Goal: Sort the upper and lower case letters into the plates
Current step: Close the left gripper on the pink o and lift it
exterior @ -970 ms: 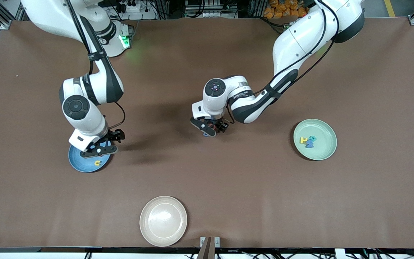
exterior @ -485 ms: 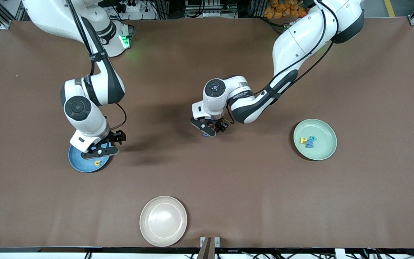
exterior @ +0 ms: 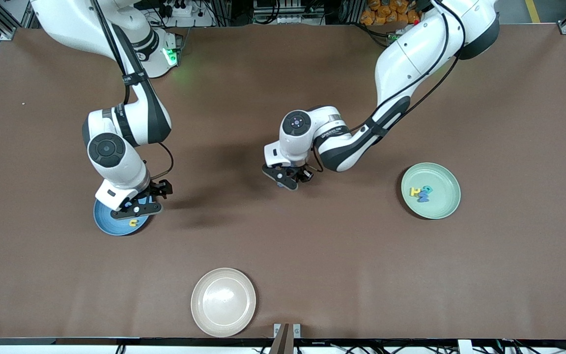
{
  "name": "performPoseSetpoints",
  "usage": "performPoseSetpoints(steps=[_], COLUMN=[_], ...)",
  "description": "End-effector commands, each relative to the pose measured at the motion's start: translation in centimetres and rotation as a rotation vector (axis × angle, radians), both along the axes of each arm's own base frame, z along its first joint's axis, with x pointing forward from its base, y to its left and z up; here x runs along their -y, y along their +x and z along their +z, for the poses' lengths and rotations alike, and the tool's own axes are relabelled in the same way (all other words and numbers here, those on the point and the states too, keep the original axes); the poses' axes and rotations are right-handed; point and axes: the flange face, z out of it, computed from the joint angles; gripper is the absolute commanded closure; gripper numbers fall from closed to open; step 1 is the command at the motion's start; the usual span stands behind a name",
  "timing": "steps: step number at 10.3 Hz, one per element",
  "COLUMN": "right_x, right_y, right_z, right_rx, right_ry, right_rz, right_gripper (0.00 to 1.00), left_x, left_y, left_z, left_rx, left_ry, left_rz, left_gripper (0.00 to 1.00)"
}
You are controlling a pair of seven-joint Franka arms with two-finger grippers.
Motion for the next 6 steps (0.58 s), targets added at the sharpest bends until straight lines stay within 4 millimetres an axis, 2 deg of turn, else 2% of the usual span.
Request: performPoseSetpoints(steps=[1,4,6], right_x=[-0.4,-0.9,-3.5], right_y=[0.4,0.3,-0.5], right_z=[0.0,0.0,-0.8], right_rx=[-0.005,-0.004,-0.007], right_ry=[-0.002,0.010,0.028], right_rz=[-0.017,-0.037,-0.087], right_gripper=[0.00,0.00,0.00], left_x=[-1.7,-5.2,-10.2], left_y=[1.3,3.7,6.7], left_z=[2.5,7.1,9.8], left_rx=[-0.040,-0.087,-0.135], left_ry=[0.030,0.054,0.059], left_rz=[0.070,0.165,0.232], left_gripper=[1.00,1.00,1.00])
